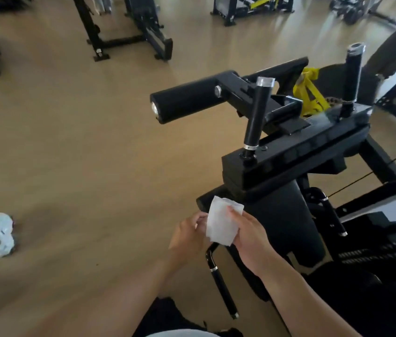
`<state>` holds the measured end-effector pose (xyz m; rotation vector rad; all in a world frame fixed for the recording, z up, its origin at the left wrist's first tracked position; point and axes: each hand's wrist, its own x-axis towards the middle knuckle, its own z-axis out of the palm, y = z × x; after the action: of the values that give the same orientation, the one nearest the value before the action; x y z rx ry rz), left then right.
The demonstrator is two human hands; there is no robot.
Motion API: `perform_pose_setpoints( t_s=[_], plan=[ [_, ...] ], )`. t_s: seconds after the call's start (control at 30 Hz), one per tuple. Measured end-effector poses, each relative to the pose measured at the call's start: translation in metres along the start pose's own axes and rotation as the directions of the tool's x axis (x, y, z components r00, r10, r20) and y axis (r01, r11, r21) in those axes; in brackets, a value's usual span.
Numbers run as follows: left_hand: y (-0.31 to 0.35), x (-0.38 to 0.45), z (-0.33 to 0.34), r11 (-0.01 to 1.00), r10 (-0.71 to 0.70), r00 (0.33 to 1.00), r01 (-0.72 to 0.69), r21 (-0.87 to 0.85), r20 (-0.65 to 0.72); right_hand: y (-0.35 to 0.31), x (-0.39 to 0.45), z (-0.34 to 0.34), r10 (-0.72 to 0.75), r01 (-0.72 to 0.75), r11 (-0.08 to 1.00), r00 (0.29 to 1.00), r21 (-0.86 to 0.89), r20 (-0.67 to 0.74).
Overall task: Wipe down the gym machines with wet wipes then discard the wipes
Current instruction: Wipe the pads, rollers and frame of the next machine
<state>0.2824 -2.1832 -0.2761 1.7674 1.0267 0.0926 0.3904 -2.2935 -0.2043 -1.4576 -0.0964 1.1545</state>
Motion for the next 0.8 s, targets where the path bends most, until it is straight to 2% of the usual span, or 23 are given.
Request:
perform_pose_setpoints(
  t_s=[0.1,0.2,0.3,0.4,0.5,0.6,0.73,0.8],
  plan=[
    [-0.024,0.021,-0.032,0.998,-0.034,0.999,0.034,-0.056,-0.002,0.007,0.026,0.038,0.082,-0.080,0.997,0.992,0.019,-0.094],
    [-0.048,0.048,-0.069,0.993,-0.049,0.999,0.047,-0.108,-0.011,0.006,0.047,0.083,0.147,-0.124,0.982,0.976,0.146,-0.163],
    [-0.058,0.084,-0.108,0.991,-0.039,0.999,0.038,-0.129,-0.001,-0.001,0.070,0.123,0.141,-0.111,0.985,0.958,0.129,-0.248],
    [-0.040,0.117,-0.146,0.996,-0.002,1.000,0.000,-0.084,-0.015,-0.024,0.083,0.156,0.107,-0.063,0.983,0.962,0.173,-0.253],
    [-0.009,0.149,-0.167,0.996,0.086,0.996,-0.086,0.009,0.030,-0.058,0.088,0.170,0.041,0.027,0.969,0.963,0.246,-0.266],
    [0.030,0.182,-0.165,0.978,0.205,0.972,-0.208,0.011,0.119,-0.095,0.102,0.165,0.035,0.080,0.945,0.940,0.318,-0.339],
    [0.080,0.229,-0.154,0.923,0.382,0.887,-0.380,-0.058,0.258,-0.142,0.124,0.156,-0.073,0.247,0.869,0.921,0.430,-0.381],
    [0.100,0.254,-0.155,0.888,0.440,0.833,-0.460,-0.023,0.336,-0.159,0.139,0.154,-0.075,0.299,0.836,0.893,0.460,-0.443]
  ],
)
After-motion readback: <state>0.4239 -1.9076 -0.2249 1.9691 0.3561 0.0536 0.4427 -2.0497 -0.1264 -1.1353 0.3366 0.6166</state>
